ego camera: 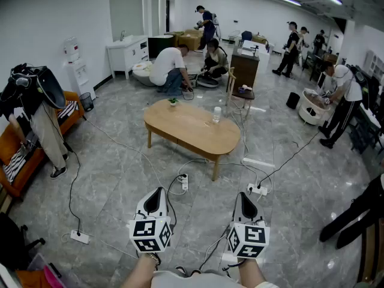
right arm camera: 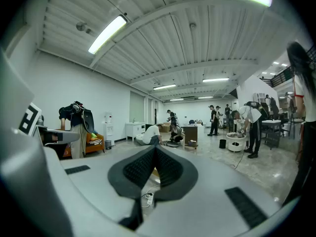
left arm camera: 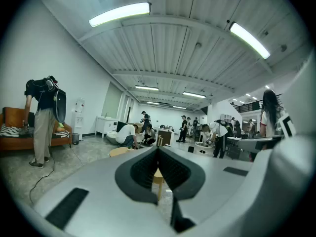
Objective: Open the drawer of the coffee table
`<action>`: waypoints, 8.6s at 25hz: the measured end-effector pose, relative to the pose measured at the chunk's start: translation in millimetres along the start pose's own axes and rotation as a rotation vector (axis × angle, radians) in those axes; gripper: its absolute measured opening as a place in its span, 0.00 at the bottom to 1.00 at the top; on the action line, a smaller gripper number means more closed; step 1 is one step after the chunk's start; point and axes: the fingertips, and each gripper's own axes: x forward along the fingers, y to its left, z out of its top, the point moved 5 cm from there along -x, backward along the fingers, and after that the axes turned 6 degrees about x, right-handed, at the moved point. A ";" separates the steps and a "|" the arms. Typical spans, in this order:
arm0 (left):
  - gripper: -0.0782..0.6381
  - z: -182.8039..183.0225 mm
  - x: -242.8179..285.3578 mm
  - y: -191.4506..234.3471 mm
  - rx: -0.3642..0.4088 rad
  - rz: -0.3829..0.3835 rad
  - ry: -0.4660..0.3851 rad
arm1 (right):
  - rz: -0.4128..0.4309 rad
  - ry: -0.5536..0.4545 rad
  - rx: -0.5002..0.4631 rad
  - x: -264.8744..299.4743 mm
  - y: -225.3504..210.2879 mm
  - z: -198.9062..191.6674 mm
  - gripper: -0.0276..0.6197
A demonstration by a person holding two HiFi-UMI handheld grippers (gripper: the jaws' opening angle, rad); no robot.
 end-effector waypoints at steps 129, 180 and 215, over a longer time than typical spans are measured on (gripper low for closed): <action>0.91 3.2 443.9 225.4 -0.029 -0.045 0.146 | -0.164 0.090 0.208 456.1 -60.0 -6.6 0.95; 0.91 -32.6 808.6 132.7 0.157 -0.743 0.377 | -0.673 0.112 0.432 614.8 -119.6 -44.6 0.95; 0.91 -345.9 797.9 95.7 0.334 -0.724 0.811 | -0.236 0.416 0.495 685.6 -188.1 -437.4 0.91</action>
